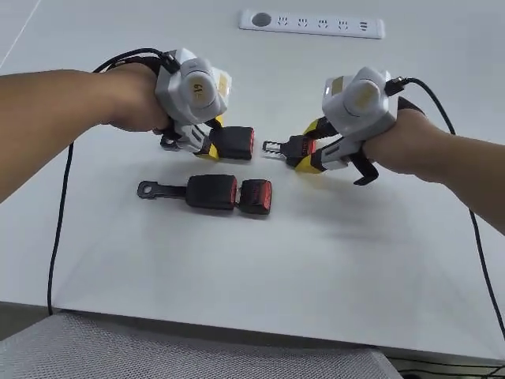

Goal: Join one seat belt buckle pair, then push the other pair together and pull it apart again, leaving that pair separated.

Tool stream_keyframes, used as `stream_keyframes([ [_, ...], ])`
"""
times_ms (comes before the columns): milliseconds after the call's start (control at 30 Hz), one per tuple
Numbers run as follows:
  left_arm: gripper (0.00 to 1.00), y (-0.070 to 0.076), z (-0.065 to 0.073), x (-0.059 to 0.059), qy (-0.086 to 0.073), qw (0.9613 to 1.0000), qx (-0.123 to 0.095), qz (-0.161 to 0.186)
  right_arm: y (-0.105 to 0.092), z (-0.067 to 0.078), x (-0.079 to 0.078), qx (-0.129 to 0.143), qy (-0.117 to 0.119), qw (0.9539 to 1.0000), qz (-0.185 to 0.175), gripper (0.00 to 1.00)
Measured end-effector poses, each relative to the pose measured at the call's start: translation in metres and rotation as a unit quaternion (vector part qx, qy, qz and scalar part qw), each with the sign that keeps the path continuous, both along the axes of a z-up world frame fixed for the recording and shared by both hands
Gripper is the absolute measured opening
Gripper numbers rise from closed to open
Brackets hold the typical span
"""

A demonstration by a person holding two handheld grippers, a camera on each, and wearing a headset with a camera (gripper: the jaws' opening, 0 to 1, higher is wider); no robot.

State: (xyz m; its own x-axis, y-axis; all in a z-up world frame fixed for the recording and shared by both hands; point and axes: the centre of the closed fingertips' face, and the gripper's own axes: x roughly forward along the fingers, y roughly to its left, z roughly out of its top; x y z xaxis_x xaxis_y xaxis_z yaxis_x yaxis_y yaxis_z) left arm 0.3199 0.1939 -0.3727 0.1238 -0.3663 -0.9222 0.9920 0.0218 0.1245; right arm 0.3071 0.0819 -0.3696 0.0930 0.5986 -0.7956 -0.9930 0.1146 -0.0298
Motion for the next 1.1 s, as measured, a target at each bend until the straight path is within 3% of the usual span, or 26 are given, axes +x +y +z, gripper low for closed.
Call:
stream_keyframes([
  [333, 0.31, 0.001, -0.001, 0.002, 0.000, 1.0000, -0.001, 0.001, 0.011, -0.001, 0.003, -0.010, -0.002, 0.9999, 0.010, 0.34],
  [500, 0.31, 0.000, 0.000, 0.002, 0.000, 1.0000, 0.000, 0.001, 0.016, 0.002, 0.003, -0.006, -0.036, 0.9990, 0.027, 0.34],
  [800, 0.30, 0.001, -0.001, 0.003, -0.001, 1.0000, -0.001, -0.002, 0.023, -0.001, 0.009, 0.012, -0.014, 0.9997, 0.017, 0.34],
  [967, 0.30, 0.000, -0.001, 0.001, 0.000, 0.9999, -0.008, -0.010, 0.027, 0.000, 0.010, 0.019, -0.014, 0.9994, 0.025, 0.33],
  [1100, 0.30, 0.002, 0.000, 0.002, -0.001, 0.9999, -0.013, 0.007, 0.030, -0.001, 0.010, 0.020, -0.013, 0.9995, 0.022, 0.32],
])
